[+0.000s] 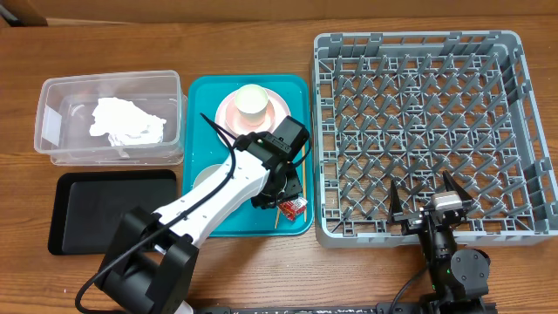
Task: Sort waste into correct bins and load items into the dishwasher
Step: 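Move the left gripper to the red wrapper and grasp it, then lift the red wrapper off the teal tray with the left gripper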
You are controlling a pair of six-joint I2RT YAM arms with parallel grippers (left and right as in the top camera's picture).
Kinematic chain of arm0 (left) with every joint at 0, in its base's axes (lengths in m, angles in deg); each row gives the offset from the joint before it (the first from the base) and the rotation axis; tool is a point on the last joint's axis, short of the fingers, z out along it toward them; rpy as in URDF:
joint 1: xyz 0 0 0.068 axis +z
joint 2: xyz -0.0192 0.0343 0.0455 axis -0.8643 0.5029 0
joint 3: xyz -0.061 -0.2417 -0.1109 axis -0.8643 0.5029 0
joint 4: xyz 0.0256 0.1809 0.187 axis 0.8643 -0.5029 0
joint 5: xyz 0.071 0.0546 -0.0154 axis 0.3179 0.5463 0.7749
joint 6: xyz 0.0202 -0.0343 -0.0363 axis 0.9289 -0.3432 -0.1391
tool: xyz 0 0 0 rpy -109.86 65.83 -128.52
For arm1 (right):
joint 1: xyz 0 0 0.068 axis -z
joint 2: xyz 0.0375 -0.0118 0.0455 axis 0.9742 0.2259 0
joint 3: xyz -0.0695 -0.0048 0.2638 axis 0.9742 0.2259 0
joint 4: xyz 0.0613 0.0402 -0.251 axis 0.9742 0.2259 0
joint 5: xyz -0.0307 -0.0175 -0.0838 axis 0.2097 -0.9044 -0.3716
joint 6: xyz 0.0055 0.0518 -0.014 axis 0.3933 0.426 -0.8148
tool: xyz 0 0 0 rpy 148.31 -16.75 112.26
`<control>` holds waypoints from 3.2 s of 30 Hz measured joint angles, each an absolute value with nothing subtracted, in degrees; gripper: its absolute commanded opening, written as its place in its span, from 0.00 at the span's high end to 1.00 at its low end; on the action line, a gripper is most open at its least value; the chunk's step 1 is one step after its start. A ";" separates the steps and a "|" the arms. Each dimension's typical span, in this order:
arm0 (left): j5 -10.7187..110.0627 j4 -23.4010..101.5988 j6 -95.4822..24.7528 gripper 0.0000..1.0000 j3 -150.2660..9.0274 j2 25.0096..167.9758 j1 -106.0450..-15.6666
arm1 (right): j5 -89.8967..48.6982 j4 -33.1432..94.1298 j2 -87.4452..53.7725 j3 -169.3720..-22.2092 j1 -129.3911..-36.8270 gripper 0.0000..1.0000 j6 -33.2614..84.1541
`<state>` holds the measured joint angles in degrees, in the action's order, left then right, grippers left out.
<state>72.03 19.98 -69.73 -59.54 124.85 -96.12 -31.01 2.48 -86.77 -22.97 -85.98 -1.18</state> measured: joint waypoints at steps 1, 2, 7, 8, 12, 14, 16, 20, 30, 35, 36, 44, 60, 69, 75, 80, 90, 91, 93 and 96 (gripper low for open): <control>72.25 20.01 -70.19 0.63 -59.32 124.85 -96.21 | -31.01 2.46 -86.77 -22.97 -85.98 0.00 -1.18; 72.53 20.03 -70.96 0.62 -58.95 124.85 -96.21 | -31.01 2.46 -86.77 -22.97 -85.98 0.00 -1.18; 73.41 20.90 -74.46 0.58 -56.37 124.85 -96.21 | -31.01 2.46 -86.77 -22.97 -85.96 0.00 -1.15; 73.50 21.71 -74.89 0.59 -55.87 124.85 -96.21 | -31.04 2.51 -86.77 -22.97 -85.98 0.00 -1.18; 73.52 25.06 -75.94 0.59 -53.96 124.85 -96.21 | -31.01 2.46 -86.77 -22.97 -85.96 0.00 -1.18; 73.52 26.08 -76.16 0.60 -53.57 124.85 -96.21 | -31.01 2.48 -86.77 -22.97 -85.98 0.00 -1.18; 73.54 27.07 -76.23 0.61 -53.26 124.85 -96.21 | -31.06 2.46 -86.77 -22.97 -85.98 0.00 -1.15; 73.71 28.14 -76.71 0.66 -52.33 124.85 -96.21 | -31.01 2.48 -86.77 -22.97 -85.98 0.00 -1.18; 73.76 29.89 -76.97 0.72 -51.36 124.85 -96.21 | -31.01 2.48 -86.77 -22.97 -85.96 0.00 -1.15; 75.33 30.15 -76.99 0.75 -51.36 124.85 -96.21 | -31.01 2.51 -86.77 -22.97 -85.98 0.00 -1.18; 75.59 30.15 -76.99 0.75 -51.36 124.85 -96.21 | -31.04 2.48 -86.77 -22.97 -85.98 0.00 -1.15; 76.29 30.15 -76.99 0.77 -51.36 124.85 -96.21 | -31.04 2.48 -86.77 -22.97 -85.98 0.00 -1.15; 76.29 30.10 -76.99 0.80 -51.36 124.85 -96.21 | -31.01 2.48 -86.77 -22.97 -85.98 0.00 -1.20; 76.32 30.10 -76.99 0.81 -51.36 124.85 -96.21 | -31.01 2.48 -86.77 -22.97 -85.98 0.00 -1.18; 76.53 30.13 -76.99 0.80 -51.34 124.85 -96.21 | -31.01 2.44 -86.77 -22.97 -85.98 0.00 -1.20; 76.53 30.32 -76.99 0.81 -50.82 124.85 -96.21 | -31.04 2.48 -86.77 -22.97 -85.98 0.00 -1.15; 76.71 30.52 -76.97 0.96 -50.75 124.85 -96.21 | -31.01 2.48 -86.77 -22.97 -85.98 0.00 -1.18; 76.71 30.52 -76.97 0.96 -50.75 124.85 -96.21 | -31.01 2.46 -86.77 -22.97 -85.98 0.00 -1.18; 76.69 30.52 -76.99 0.96 -50.75 124.85 -96.21 | -31.04 2.46 -86.77 -22.97 -85.98 0.00 -1.18; 76.62 30.45 -76.97 0.96 -50.75 124.85 -96.21 | -31.04 2.48 -86.77 -22.97 -85.98 0.00 -1.15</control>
